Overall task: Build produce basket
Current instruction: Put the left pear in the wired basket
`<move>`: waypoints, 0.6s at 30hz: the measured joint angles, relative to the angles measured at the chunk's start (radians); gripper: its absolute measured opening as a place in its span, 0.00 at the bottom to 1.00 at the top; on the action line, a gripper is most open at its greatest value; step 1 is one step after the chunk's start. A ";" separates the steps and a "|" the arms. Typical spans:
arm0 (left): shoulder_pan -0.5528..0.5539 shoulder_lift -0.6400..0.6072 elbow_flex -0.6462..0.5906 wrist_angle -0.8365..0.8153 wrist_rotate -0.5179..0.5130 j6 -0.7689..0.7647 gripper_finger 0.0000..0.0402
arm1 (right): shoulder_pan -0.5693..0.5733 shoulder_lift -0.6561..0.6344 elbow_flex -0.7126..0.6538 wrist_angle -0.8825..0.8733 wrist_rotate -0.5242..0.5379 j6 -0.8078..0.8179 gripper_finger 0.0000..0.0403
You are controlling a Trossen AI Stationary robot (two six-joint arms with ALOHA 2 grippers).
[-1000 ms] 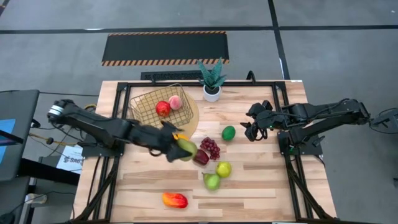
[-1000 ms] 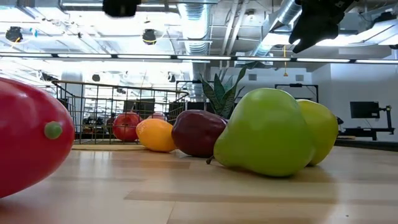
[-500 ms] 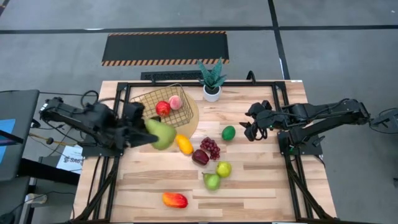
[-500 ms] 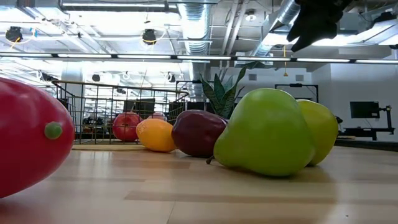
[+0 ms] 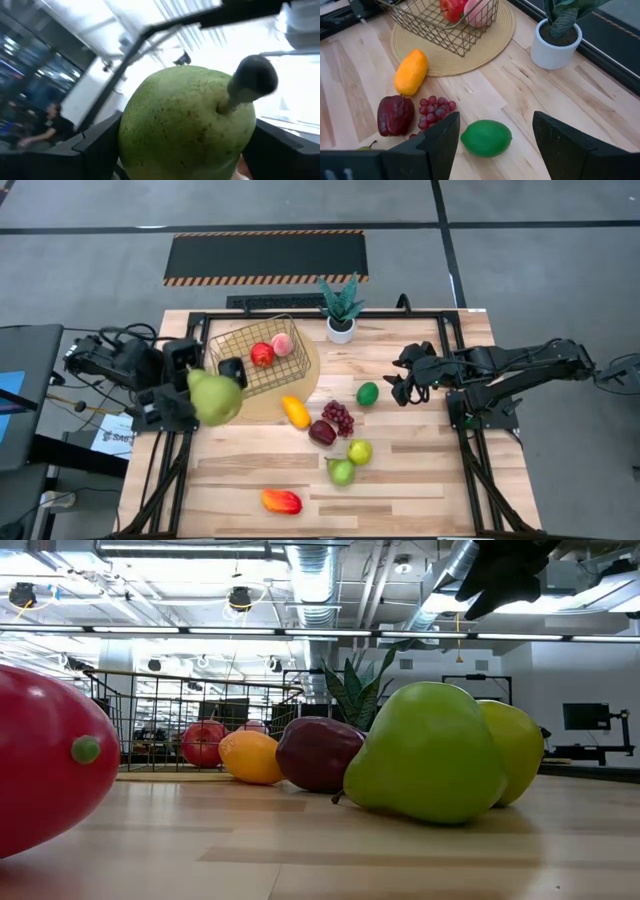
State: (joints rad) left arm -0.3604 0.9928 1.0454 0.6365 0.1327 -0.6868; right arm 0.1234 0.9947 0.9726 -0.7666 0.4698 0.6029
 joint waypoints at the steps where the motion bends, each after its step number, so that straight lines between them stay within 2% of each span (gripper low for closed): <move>1: 0.000 0.001 0.000 -0.003 0.023 -0.005 0.80 | 0.000 0.000 0.000 0.000 0.000 0.000 0.68; 4: 0.000 0.008 0.000 -0.012 0.098 -0.006 0.80 | 0.000 0.000 0.000 0.000 0.000 0.000 0.68; 6: -0.006 0.008 0.000 -0.092 0.114 0.032 0.80 | 0.000 0.000 0.000 0.000 0.000 0.000 0.68; 14: -0.016 0.009 0.000 -0.477 0.080 0.150 0.80 | 0.000 0.000 0.000 -0.003 0.000 0.000 0.68; 18: -0.016 0.009 0.000 -0.564 0.022 0.236 0.80 | 0.000 0.000 0.000 -0.003 0.000 0.000 0.68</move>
State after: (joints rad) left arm -0.3759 1.0022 1.0451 0.0728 0.1551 -0.4511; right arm 0.1234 0.9947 0.9726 -0.7700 0.4694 0.6029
